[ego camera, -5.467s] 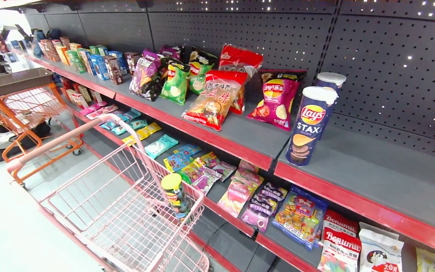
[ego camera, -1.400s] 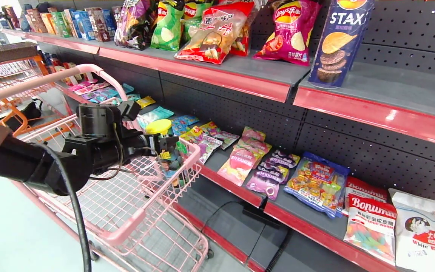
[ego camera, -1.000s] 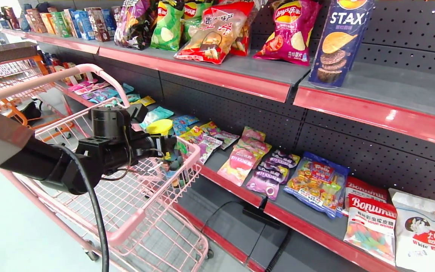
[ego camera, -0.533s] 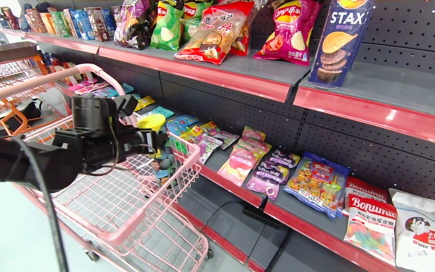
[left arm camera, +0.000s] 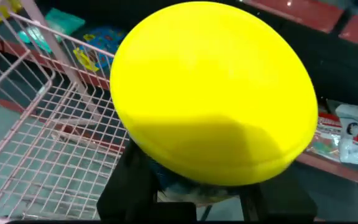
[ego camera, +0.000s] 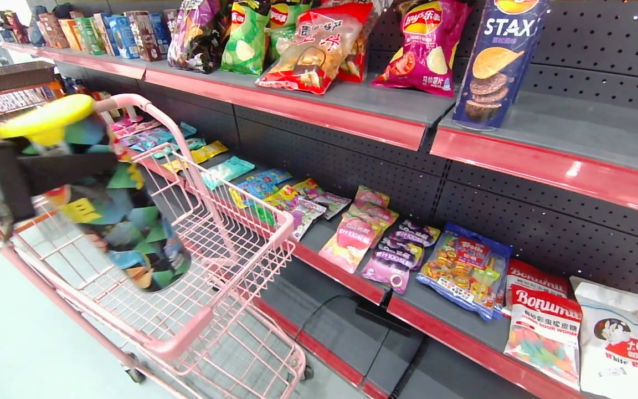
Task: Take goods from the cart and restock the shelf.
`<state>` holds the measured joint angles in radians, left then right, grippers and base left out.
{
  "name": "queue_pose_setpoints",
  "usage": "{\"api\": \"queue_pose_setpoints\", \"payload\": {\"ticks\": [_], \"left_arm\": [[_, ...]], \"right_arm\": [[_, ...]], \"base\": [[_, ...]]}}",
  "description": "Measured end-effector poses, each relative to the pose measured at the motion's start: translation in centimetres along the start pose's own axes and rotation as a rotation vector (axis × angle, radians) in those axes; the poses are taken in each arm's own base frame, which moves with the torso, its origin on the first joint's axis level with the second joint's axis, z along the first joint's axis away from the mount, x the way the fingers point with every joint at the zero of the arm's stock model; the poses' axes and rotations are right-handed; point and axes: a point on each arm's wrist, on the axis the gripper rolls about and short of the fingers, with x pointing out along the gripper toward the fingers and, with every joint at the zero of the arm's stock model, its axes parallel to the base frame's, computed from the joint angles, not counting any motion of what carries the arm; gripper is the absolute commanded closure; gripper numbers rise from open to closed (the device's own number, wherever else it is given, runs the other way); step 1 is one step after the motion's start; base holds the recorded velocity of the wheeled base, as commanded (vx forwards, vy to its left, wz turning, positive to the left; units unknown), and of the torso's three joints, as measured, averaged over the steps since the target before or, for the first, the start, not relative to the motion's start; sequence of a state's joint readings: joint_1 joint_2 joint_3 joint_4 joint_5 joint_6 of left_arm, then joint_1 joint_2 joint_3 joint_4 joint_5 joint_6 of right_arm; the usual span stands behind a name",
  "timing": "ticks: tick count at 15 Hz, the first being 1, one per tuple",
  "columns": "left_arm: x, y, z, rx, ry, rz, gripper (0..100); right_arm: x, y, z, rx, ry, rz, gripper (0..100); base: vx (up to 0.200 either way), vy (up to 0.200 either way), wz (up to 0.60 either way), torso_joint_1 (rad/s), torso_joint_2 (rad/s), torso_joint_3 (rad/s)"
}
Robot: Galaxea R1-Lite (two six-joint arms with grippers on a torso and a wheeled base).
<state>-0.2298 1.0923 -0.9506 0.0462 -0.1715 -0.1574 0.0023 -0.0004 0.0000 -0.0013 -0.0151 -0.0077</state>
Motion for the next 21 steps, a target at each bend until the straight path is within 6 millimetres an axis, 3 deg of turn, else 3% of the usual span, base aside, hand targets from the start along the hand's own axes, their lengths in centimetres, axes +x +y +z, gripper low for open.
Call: {"api": "queue_pose_setpoints", "payload": {"ticks": [2, 4, 7, 13, 16, 21], "left_arm": [[-6.1, -0.9, -0.8, 0.053, -0.07, 0.013, 100], [-10.8, -1.2, -3.3, 0.142, -0.128, 0.064, 100], [-14.9, -1.2, -7.0, 0.209, -0.207, 0.152, 100], [-17.0, -0.7, -12.3, 0.215, -0.259, 0.193, 100], [-17.3, -0.6, -13.1, 0.215, -0.272, 0.197, 100], [-17.4, -0.6, -13.3, 0.219, -0.275, 0.197, 100]], "right_arm": [[0.0, 0.0, 0.0, -0.002, 0.0, 0.0, 0], [0.0, 0.0, 0.0, -0.002, 0.0, 0.0, 0], [0.0, 0.0, 0.0, -0.002, 0.0, -0.001, 0], [0.0, 0.0, 0.0, -0.001, 0.0, -0.001, 0], [0.0, 0.0, 0.0, 0.0, 0.001, -0.001, 0], [0.0, 0.0, 0.0, 0.002, 0.0, -0.001, 0]], "base": [[0.0, 0.0, 0.0, 0.0, 0.0, 0.0], [0.0, 0.0, 0.0, 0.0, 0.0, 0.0], [0.0, 0.0, 0.0, 0.0, 0.0, 0.0], [0.0, 0.0, 0.0, 0.0, 0.0, 0.0], [0.0, 0.0, 0.0, 0.011, -0.05, -0.033], [0.0, 0.0, 0.0, 0.094, -0.4, -0.293]]}}
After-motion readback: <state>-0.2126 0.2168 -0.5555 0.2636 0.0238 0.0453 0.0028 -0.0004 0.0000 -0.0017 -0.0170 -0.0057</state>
